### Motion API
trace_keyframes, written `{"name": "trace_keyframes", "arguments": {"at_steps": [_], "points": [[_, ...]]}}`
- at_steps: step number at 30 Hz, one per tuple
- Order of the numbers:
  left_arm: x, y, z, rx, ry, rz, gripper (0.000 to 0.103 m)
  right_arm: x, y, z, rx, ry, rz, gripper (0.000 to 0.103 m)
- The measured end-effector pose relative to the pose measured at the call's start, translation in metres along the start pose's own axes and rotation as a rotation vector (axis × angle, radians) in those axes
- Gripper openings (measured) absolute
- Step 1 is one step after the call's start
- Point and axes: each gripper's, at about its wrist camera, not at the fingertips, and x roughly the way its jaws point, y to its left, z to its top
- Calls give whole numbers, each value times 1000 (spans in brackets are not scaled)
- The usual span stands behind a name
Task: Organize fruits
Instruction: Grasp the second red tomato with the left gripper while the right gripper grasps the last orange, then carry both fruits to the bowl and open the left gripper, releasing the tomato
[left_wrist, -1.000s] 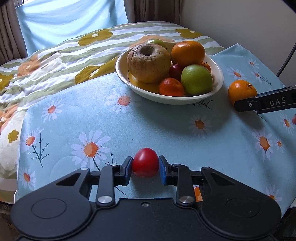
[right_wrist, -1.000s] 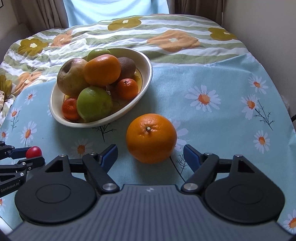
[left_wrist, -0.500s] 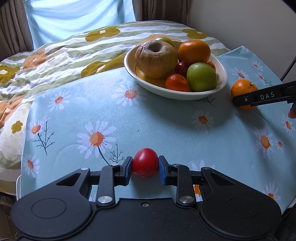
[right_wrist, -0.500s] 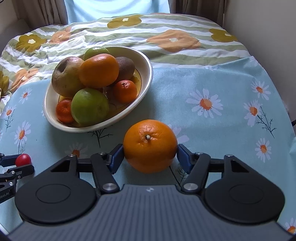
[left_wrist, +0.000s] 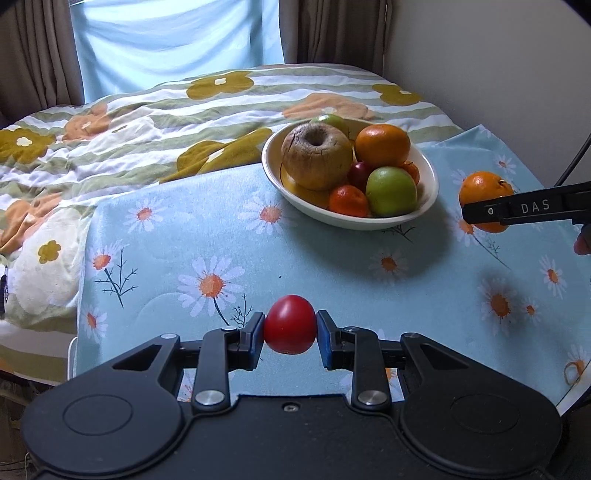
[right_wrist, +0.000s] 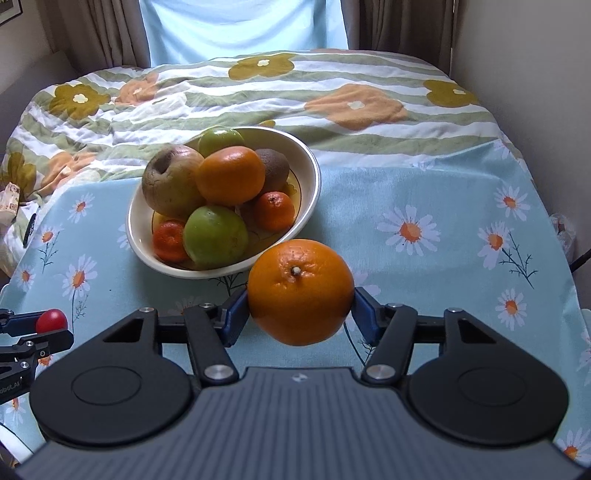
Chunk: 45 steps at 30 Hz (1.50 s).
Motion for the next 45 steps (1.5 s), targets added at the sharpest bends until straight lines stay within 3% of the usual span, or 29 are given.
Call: {"name": "trace_keyframes", "arguments": {"at_steps": [11, 20, 36, 45], "points": [[-32, -5, 38, -3, -102, 7, 33, -48, -2, 25, 20, -99, 46, 75], [-30, -18, 80, -42, -161, 48, 33, -52, -11, 56, -33, -148, 128, 75], [45, -53, 158, -78, -140, 64, 33, 7, -45, 117, -163, -124, 241, 75], [92, -62, 178, -56, -82, 60, 33, 41, -63, 133, -163, -91, 262, 75]]}}
